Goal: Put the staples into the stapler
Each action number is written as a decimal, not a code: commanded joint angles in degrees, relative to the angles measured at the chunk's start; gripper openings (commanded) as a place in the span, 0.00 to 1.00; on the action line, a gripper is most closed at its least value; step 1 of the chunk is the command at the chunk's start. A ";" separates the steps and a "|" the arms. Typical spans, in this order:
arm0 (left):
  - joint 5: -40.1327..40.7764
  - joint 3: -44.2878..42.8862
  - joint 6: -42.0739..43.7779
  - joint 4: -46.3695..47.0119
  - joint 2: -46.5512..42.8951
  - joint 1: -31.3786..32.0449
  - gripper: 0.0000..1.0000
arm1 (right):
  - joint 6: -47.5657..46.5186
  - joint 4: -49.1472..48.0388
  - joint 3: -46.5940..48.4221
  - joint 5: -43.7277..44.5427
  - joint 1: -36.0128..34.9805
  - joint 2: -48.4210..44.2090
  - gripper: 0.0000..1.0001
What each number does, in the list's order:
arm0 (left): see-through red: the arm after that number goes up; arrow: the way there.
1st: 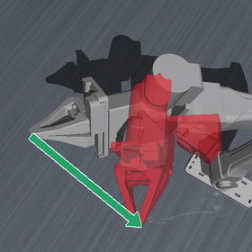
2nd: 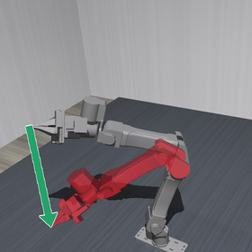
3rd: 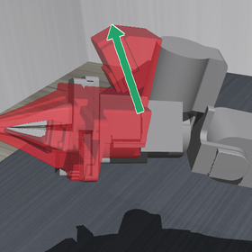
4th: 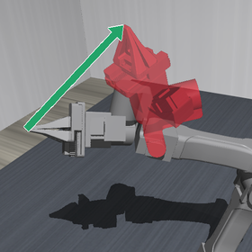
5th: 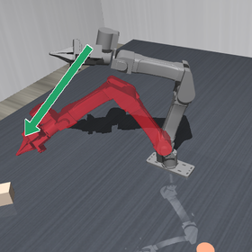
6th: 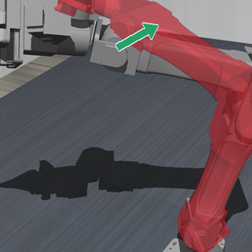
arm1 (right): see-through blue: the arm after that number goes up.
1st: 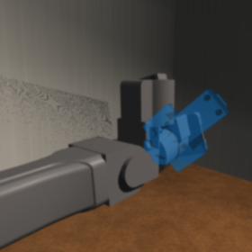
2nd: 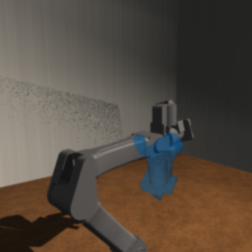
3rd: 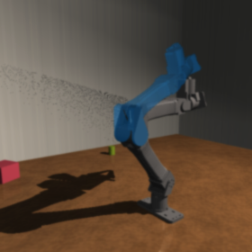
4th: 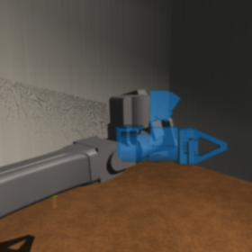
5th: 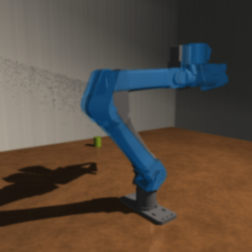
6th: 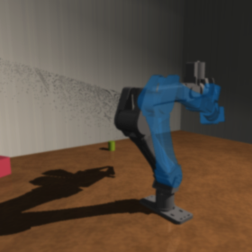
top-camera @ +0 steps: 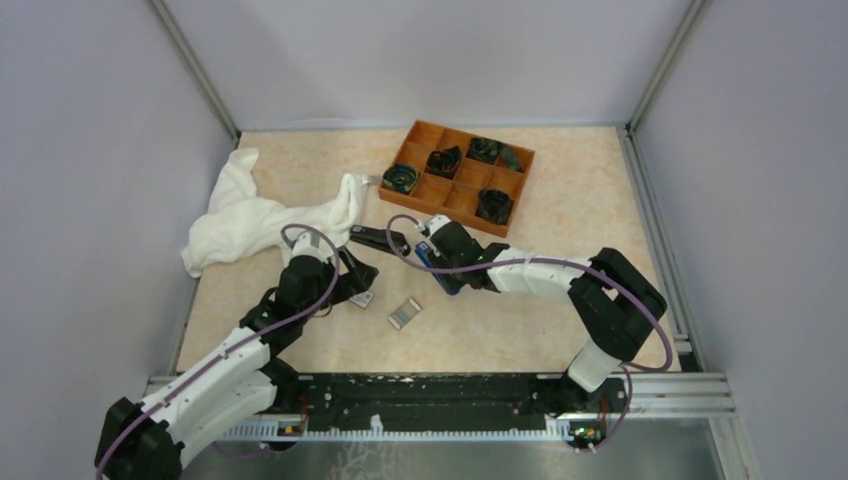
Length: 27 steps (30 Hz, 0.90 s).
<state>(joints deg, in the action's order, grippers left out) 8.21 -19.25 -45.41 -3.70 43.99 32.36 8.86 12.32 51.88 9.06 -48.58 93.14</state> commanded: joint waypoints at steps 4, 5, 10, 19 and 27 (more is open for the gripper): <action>2.77 -5.59 1.43 -4.50 -1.92 -0.78 0.99 | -0.70 3.36 2.60 2.98 5.65 -1.73 0.17; 3.14 -6.11 1.65 -5.15 -2.09 -0.92 0.99 | -0.73 2.77 2.93 2.79 5.82 -1.41 0.19; 6.27 -9.63 2.92 -9.53 -3.62 -1.40 0.99 | -0.83 0.51 4.28 1.56 5.94 -0.69 0.39; 12.65 -18.66 10.74 -18.97 -11.02 -1.51 0.99 | 0.67 0.26 1.44 6.60 5.97 -14.99 0.65; 15.25 -25.31 21.25 -23.50 -18.50 -1.45 0.99 | 2.89 1.14 -6.69 18.86 6.03 -39.83 0.76</action>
<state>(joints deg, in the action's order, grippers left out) 20.78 -41.65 -31.18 -23.29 28.14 31.09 10.15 14.00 47.99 19.73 -42.37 63.31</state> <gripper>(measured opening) 0.994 0.750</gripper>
